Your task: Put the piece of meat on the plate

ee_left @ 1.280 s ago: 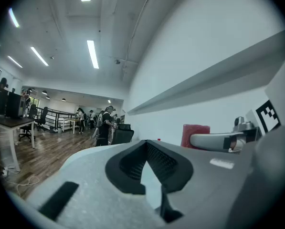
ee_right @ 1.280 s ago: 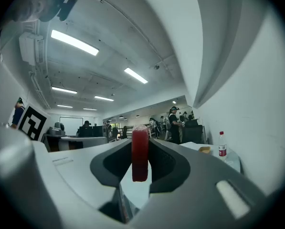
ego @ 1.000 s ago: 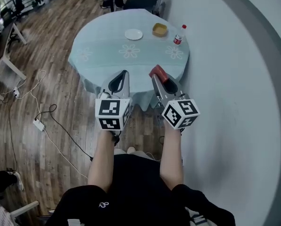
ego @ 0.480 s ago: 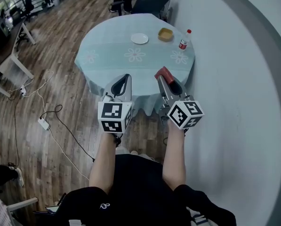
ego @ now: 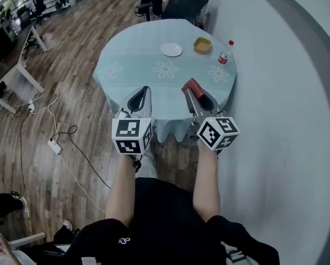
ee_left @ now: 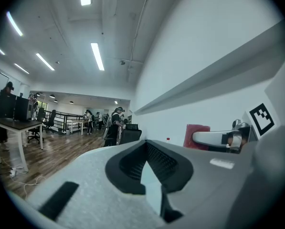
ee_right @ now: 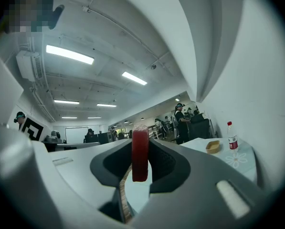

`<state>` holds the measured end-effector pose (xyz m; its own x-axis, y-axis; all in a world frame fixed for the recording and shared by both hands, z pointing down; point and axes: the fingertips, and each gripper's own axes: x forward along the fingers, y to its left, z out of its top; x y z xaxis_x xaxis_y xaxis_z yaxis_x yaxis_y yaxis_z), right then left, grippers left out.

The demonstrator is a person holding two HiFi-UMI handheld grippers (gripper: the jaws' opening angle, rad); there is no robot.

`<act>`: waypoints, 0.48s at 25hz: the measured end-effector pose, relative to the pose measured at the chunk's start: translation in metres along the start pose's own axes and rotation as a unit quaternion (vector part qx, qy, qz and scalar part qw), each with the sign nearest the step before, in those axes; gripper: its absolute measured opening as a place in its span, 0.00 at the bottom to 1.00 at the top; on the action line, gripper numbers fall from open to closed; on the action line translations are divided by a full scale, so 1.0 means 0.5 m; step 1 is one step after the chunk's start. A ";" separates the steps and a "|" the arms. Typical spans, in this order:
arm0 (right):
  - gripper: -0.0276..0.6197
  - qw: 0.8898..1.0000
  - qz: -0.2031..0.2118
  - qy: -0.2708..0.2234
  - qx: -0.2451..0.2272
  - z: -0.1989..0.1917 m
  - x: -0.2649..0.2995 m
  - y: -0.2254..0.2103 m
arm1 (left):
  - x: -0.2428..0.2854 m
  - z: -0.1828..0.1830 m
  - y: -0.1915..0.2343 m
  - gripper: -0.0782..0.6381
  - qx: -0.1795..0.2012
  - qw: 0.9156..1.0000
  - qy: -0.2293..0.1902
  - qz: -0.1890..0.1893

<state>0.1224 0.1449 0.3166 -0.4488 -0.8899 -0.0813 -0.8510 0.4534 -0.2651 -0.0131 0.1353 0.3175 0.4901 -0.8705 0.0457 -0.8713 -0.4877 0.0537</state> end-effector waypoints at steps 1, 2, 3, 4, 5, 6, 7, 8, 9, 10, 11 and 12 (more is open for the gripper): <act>0.20 1.000 -0.004 0.002 -0.003 -0.002 0.012 -0.016 | 0.022 -0.003 0.005 0.10 -0.003 1.000 -0.001 -0.003; 0.20 1.000 -0.010 0.004 -0.006 -0.003 0.025 -0.032 | 0.044 -0.007 0.011 0.10 -0.007 1.000 -0.003 -0.007; 0.20 1.000 -0.016 0.005 -0.009 -0.004 0.039 -0.048 | 0.067 -0.012 0.017 0.10 -0.012 1.000 -0.003 -0.011; 0.20 1.000 -0.023 0.007 -0.010 -0.004 0.055 -0.067 | 0.093 -0.016 0.024 0.10 -0.016 1.000 -0.003 -0.016; 0.20 0.999 -0.031 0.009 -0.011 -0.005 0.073 -0.087 | 0.121 -0.021 0.030 0.10 -0.020 1.000 -0.002 -0.022; 0.20 0.999 -0.038 0.012 -0.012 -0.006 0.093 -0.109 | 0.153 -0.026 0.035 0.10 -0.024 0.999 0.000 -0.029; 0.20 0.999 -0.045 0.015 -0.011 -0.008 0.116 -0.131 | 0.187 -0.032 0.042 0.10 -0.028 0.999 0.003 -0.035; 0.20 0.999 -0.050 0.019 -0.010 -0.010 0.141 -0.152 | 0.222 -0.036 0.051 0.10 -0.031 0.999 0.007 -0.041; 0.20 0.998 -0.056 0.023 -0.009 -0.013 0.168 -0.168 | 0.255 -0.038 0.064 0.10 -0.033 0.998 0.012 -0.047; 0.20 0.998 -0.062 0.029 -0.007 -0.017 0.195 -0.181 | 0.285 -0.039 0.079 0.10 -0.036 0.998 0.017 -0.052; 0.20 0.997 -0.069 0.034 -0.004 -0.023 0.224 -0.192 | 0.312 -0.042 0.097 0.10 -0.040 0.997 0.023 -0.057; 0.20 0.996 -0.075 0.039 -0.001 -0.030 0.253 -0.204 | 0.341 -0.046 0.116 0.10 -0.043 0.997 0.031 -0.061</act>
<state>0.1482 -0.0131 0.3475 -0.3363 -0.9411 0.0348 -0.9105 0.3155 -0.2674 0.0206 -0.0396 0.3512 0.5959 -0.7974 0.0952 -0.8006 -0.5807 0.1477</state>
